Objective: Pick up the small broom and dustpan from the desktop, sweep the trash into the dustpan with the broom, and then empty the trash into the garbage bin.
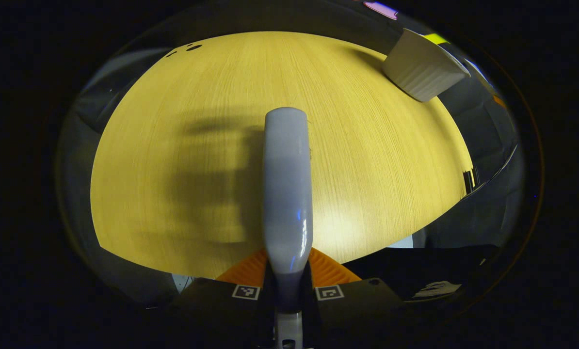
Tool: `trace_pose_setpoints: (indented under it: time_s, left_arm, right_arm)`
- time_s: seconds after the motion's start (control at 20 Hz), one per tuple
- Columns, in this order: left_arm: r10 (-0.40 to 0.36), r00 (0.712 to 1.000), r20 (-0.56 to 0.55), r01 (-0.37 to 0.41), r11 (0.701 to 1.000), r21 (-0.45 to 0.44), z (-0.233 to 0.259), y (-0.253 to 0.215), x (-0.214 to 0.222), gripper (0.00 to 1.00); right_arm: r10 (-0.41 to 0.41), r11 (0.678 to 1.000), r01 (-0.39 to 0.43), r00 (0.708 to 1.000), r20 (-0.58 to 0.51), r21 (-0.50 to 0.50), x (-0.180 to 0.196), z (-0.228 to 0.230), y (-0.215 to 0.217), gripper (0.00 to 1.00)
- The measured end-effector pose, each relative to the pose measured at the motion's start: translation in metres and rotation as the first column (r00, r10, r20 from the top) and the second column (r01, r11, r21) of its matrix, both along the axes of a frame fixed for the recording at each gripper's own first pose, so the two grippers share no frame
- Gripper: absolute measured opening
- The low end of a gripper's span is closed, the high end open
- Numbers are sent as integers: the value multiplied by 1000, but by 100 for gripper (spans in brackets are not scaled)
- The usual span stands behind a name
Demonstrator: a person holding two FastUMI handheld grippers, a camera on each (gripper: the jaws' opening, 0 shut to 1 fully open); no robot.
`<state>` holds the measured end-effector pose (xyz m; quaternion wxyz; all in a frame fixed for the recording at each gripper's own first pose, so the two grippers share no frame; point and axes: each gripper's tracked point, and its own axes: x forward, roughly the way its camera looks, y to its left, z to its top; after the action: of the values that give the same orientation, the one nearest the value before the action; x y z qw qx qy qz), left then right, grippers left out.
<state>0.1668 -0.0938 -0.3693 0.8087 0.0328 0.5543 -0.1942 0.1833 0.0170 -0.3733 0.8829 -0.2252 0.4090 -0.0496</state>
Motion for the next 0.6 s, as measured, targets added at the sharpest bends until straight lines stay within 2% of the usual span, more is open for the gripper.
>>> trace_pose_setpoints:
  time_s: [0.05, 0.1, 0.2, 0.4, 0.5, 0.6]
  left_arm:
    - [11, 1000, 1, -11, 1000, -5, 1, -1, -1, 27]
    - [22, 1000, 1, -22, 1000, -13, 1, 0, -2, 30]
    - [33, 999, 3, -33, 999, -24, 2, 2, -3, 27]
    - [35, 999, 8, -35, 999, -6, -2, 3, -6, 28]
    - [38, 999, 14, -38, 999, -8, -1, 3, -6, 27]
    - [48, 999, 19, -47, 999, -14, -1, 3, -7, 28]
  right_arm:
    - [16, 1000, -16, 1000, -3, -10, 11, -1, 4, 36]
    - [38, 999, -38, 999, -9, -25, 23, -3, 10, 36]
    - [100, 990, -102, 995, -28, -101, 40, -9, 19, 36]
    - [222, 943, -237, 971, -89, -234, 46, -15, 37, 36]
    - [286, 889, -306, 952, -108, -340, 47, -7, 33, 36]
    - [355, 804, -372, 926, -128, -464, 50, 12, 29, 35]
